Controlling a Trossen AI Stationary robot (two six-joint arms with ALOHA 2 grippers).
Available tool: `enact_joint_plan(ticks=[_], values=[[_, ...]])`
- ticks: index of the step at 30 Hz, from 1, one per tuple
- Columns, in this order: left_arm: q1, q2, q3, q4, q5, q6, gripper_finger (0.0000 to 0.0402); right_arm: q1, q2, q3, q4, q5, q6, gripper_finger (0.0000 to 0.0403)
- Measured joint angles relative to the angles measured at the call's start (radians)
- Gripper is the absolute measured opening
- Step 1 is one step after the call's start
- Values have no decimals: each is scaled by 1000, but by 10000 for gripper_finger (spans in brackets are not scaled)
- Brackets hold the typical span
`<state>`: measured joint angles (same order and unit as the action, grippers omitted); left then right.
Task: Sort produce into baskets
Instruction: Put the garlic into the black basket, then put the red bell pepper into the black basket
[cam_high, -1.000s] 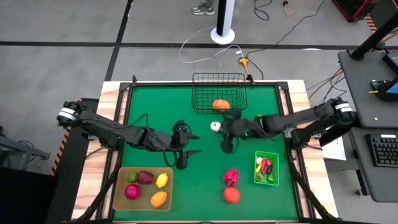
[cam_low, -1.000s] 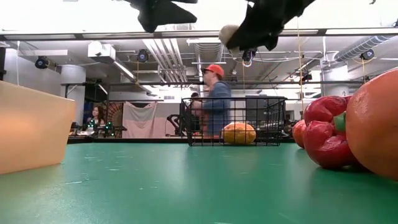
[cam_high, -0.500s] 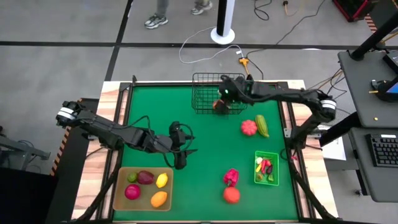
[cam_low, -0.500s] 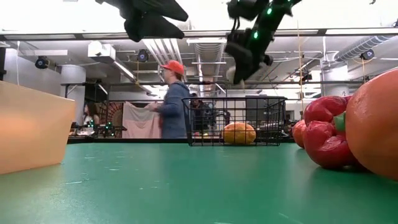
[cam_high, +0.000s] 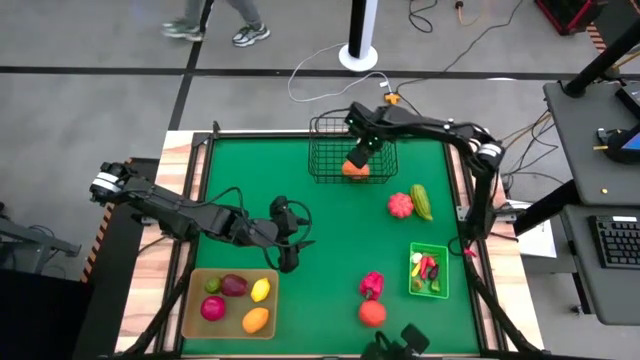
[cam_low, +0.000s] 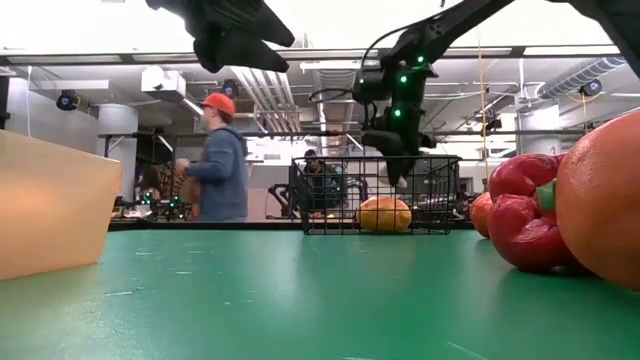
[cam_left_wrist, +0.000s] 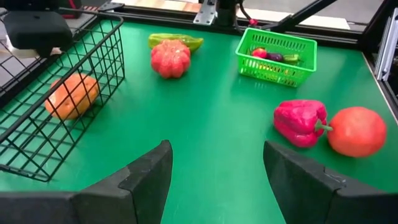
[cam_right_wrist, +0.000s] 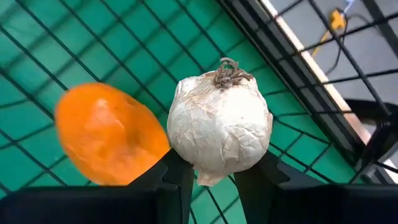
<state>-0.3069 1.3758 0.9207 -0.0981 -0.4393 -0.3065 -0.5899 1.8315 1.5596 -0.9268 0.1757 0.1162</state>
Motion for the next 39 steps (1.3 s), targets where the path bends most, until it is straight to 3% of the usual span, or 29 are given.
enact_joint_plan(ticks=[9, 26, 39], values=[[0, 0, 0, -18, -8, -7, 233, -21, 32, 32, -49, 10, -12, 106], [1, 3, 0, -15, -25, -18, 233, -20, 26, 37, -51, 34, -7, 186], [-1, 3, 0, 2, -24, -46, 233, 13, -172, 37, -102, 27, 5, 181]])
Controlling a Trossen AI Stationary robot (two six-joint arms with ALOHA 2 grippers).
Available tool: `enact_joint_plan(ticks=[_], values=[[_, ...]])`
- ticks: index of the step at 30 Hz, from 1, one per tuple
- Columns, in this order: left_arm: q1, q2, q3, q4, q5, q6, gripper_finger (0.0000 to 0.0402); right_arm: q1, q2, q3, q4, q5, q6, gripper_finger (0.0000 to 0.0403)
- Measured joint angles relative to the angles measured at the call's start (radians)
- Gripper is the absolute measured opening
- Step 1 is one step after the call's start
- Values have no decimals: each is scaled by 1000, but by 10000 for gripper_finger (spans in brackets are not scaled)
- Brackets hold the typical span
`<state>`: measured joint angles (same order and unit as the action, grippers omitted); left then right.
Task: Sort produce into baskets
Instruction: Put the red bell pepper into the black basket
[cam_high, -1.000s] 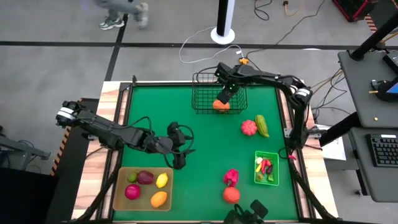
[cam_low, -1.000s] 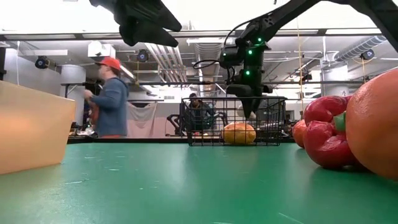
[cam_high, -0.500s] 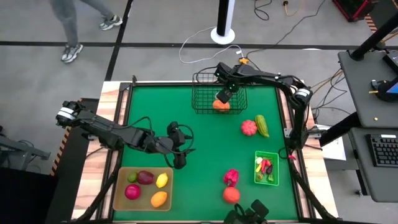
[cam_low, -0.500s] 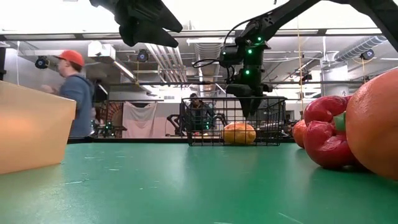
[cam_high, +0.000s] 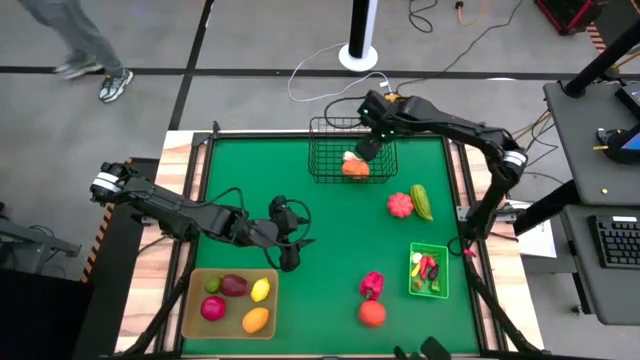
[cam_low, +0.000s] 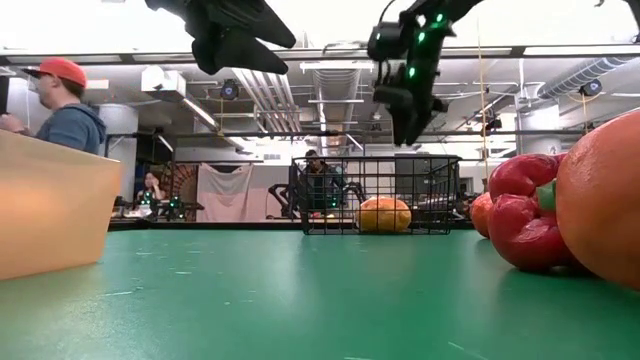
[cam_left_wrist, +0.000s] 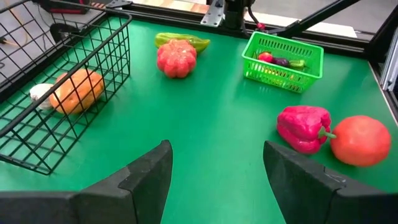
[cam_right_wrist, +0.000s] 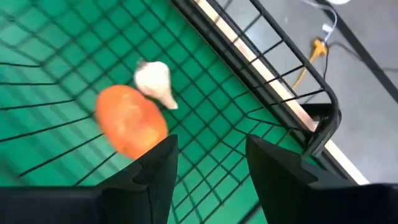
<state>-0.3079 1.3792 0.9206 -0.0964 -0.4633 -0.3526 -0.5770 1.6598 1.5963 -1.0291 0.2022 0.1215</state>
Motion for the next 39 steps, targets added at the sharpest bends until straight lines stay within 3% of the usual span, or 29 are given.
enact_joint_plan(ticks=[9, 23, 39], values=[[-21, 0, 0, 23, 1, -9, 233, 108, -151, -17, -87, -1, 40, 179], [-41, 0, 0, 59, 1, -8, 233, 437, -359, -228, -78, -1, 153, 183], [-48, 105, 0, 198, 22, 51, 233, 879, -395, -432, 131, -4, 198, 183]])
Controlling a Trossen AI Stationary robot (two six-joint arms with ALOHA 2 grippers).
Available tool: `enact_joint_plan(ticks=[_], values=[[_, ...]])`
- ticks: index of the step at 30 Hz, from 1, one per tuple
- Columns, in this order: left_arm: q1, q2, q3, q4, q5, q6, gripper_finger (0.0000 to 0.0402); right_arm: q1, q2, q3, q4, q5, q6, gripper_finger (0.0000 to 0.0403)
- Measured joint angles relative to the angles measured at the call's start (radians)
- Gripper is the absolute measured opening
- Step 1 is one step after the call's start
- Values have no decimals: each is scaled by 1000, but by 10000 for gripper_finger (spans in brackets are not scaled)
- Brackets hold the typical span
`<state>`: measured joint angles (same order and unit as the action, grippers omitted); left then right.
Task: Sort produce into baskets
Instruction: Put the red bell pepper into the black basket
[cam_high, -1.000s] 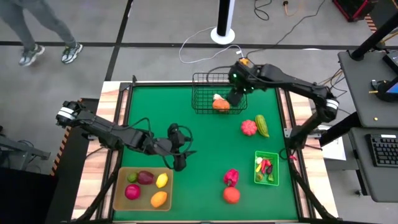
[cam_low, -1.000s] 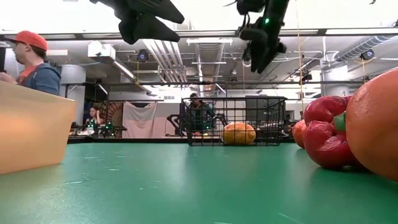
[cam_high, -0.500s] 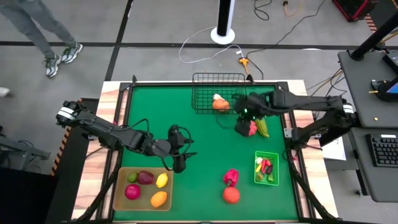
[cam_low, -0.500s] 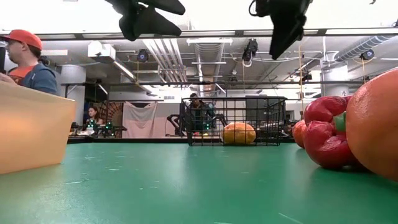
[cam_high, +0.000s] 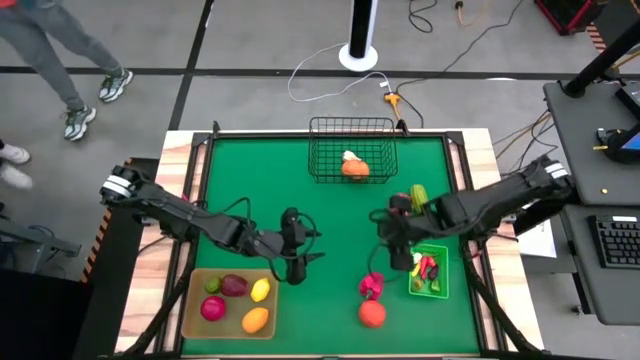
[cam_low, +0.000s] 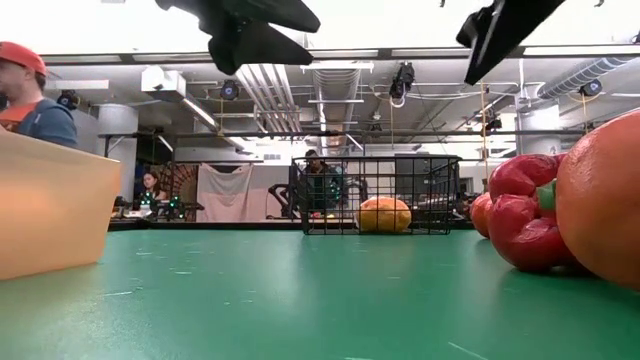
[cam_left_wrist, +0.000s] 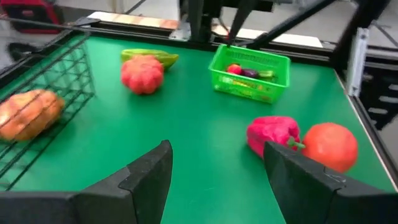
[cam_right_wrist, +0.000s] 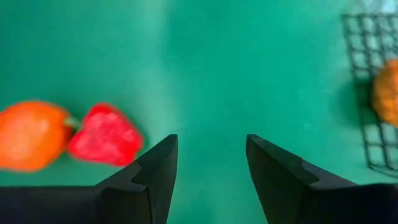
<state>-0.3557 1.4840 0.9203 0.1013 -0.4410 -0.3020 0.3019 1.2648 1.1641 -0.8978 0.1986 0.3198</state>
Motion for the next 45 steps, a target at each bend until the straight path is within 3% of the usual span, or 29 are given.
enact_joint_plan(ticks=[7, 13, 19, 25, 28, 45], values=[[-1, 40, 0, 88, 40, 67, 233, 124, 9, -81, 124, 21, -109, 183], [-1, 51, -1, 82, 40, 84, 233, 155, 26, -122, 149, 31, -104, 192], [0, 76, -1, 91, 40, 84, 233, 163, 53, -156, 210, 31, -109, 259], [0, 92, -1, 96, 40, 87, 233, 199, 143, -161, 273, 30, -273, 350], [0, 103, -1, 97, 40, 89, 233, 216, 189, -156, 269, 29, -320, 375], [2, 130, 0, 150, 40, 104, 233, 243, 310, -76, 235, -32, -547, 380]])
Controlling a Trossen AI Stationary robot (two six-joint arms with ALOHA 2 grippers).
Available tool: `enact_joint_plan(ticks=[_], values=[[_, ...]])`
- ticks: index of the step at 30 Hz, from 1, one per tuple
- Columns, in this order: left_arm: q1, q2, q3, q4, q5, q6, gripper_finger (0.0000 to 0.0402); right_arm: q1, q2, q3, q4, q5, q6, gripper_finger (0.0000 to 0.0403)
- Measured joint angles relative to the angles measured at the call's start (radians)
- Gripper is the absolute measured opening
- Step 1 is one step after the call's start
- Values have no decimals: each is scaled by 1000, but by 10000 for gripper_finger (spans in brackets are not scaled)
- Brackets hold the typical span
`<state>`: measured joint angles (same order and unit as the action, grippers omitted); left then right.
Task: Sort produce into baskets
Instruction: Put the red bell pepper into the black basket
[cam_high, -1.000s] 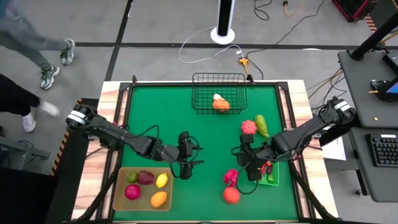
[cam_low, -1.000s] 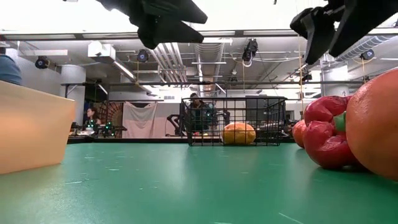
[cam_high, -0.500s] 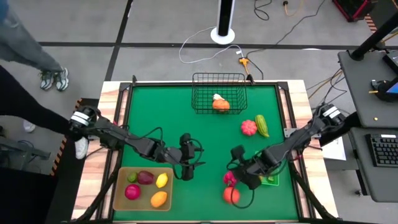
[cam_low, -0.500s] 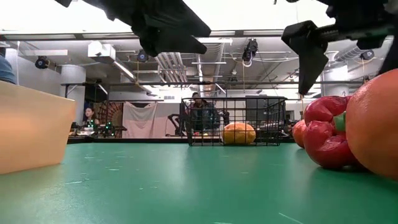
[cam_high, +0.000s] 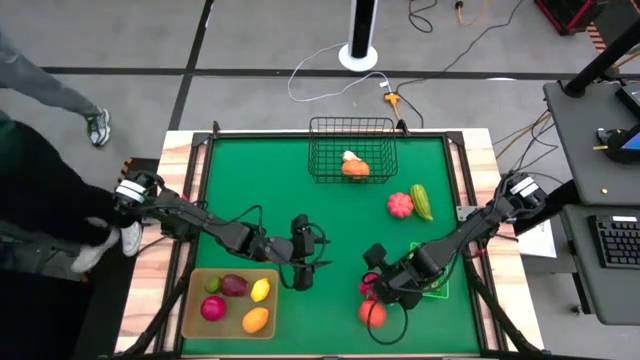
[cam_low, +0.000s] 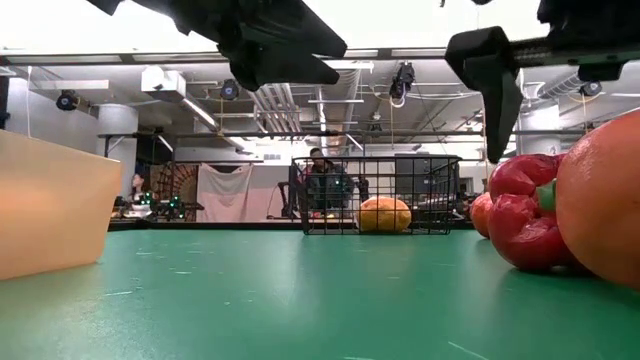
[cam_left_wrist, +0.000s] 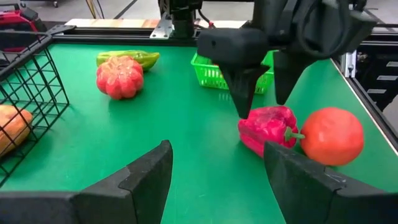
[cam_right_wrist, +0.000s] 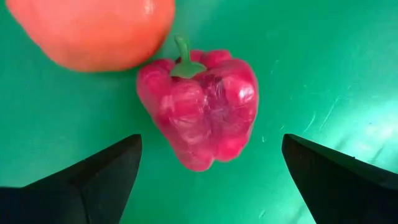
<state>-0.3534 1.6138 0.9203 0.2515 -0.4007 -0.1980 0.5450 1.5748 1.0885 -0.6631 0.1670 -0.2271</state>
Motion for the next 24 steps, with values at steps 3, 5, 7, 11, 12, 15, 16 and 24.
enact_joint_plan(ticks=[3, 5, 7, 11, 12, 15, 16, 24], values=[[0, 0, 0, 4, 0, 2, 233, -6, 13, 0, -2, -17, -18, 380], [0, 2, 0, 13, 0, 2, 233, -11, 21, 0, -3, -20, -37, 380], [0, 3, 0, 15, 0, 3, 233, -19, 29, 0, 1, -21, -57, 380], [0, 3, 0, 22, 0, 3, 233, -33, 45, -1, 19, -45, -112, 380], [0, 3, 0, 25, 0, 3, 233, -36, 48, -1, 24, -45, -126, 380], [0, 3, 0, 28, 0, 3, 233, -47, 58, 0, 43, -76, -149, 380], [0, 3, 0, 28, 0, 3, 233, -50, 59, 0, 44, -96, -155, 380], [1, 3, 0, 34, 0, 6, 233, -74, 71, 4, 79, -149, -186, 380]])
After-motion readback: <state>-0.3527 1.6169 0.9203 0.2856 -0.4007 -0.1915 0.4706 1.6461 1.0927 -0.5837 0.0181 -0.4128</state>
